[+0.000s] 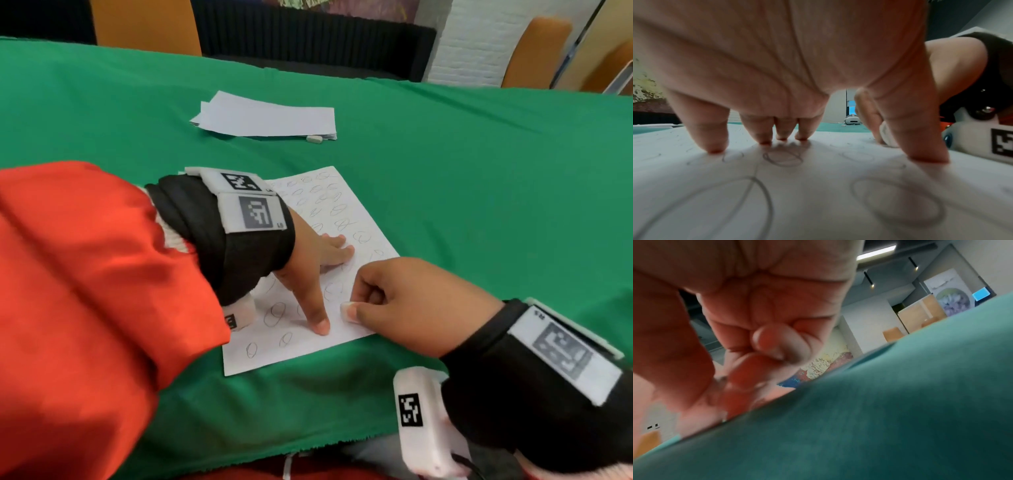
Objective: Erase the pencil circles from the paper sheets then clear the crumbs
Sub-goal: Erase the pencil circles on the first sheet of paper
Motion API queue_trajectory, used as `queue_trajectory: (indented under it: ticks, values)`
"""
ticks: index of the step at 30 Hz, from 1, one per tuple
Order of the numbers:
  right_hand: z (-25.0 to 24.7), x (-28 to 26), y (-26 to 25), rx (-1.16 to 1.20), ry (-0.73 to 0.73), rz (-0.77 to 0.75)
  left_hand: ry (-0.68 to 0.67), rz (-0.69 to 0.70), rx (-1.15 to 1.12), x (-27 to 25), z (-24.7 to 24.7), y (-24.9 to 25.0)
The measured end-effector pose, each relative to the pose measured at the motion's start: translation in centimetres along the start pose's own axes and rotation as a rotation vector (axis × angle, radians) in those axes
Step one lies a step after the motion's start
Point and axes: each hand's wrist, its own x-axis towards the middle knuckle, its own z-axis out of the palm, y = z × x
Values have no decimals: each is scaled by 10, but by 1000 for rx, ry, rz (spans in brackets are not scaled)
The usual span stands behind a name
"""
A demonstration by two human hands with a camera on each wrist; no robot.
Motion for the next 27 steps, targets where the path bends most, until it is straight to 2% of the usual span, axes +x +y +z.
queue_trajectory:
  ticks: [3,7,12,17,21,27]
  values:
    - [-2,1,-1,-58,25,13,6,9,8,1,1,0]
    - [-3,-1,-10,-109,-22,-32,10,29,7,4,2,0]
    - [-7,5,-8,-143,33,72,24,16,6,3,2,1]
    - [-5,0,-19,-117,-71,-7,40,42,15,6,3,0]
    - [-8,8,-12,-136,17,91,52,23,25,6,4,0]
    - [-4,1,-14,-99,-51,21,55,27,37,7,5,0]
